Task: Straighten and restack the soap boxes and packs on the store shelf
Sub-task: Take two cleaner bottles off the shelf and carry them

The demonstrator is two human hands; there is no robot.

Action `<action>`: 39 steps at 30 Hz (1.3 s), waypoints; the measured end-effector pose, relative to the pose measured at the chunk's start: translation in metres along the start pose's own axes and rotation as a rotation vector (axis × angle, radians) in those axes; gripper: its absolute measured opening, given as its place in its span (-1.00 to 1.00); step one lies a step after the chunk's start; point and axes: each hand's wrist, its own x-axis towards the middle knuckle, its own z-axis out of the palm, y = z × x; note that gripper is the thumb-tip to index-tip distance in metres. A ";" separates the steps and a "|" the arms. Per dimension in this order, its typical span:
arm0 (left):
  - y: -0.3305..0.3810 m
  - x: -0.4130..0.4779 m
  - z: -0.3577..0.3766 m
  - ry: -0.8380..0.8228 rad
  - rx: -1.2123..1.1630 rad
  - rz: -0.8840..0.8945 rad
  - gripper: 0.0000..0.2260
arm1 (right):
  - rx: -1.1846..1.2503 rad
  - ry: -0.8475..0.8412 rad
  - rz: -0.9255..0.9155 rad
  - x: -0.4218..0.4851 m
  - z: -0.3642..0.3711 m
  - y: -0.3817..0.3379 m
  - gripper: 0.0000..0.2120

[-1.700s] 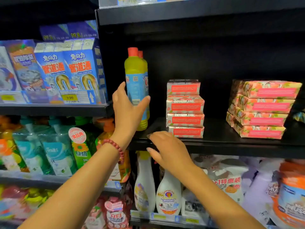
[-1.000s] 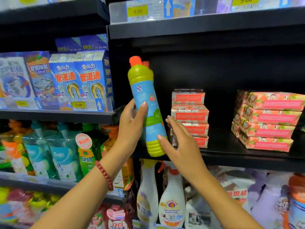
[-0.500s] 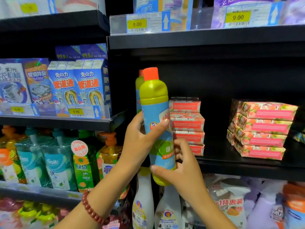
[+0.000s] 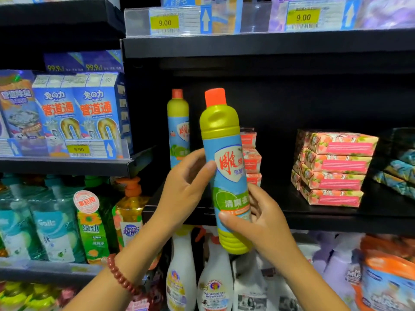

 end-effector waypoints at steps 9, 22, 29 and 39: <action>-0.063 -0.029 -0.013 -0.100 1.013 -0.076 -0.83 | -0.153 0.271 -0.051 0.002 -0.074 -0.014 -0.56; -0.067 -0.031 -0.006 -0.063 1.164 -0.009 -0.61 | -0.262 0.307 0.051 0.028 -0.090 0.027 -0.60; -0.067 -0.032 -0.004 -0.051 1.184 0.006 -0.60 | -0.413 0.328 0.105 0.056 -0.088 0.039 -0.57; -0.068 -0.033 -0.007 -0.043 1.146 0.011 -0.59 | -0.355 0.314 0.227 0.073 -0.089 0.050 -0.58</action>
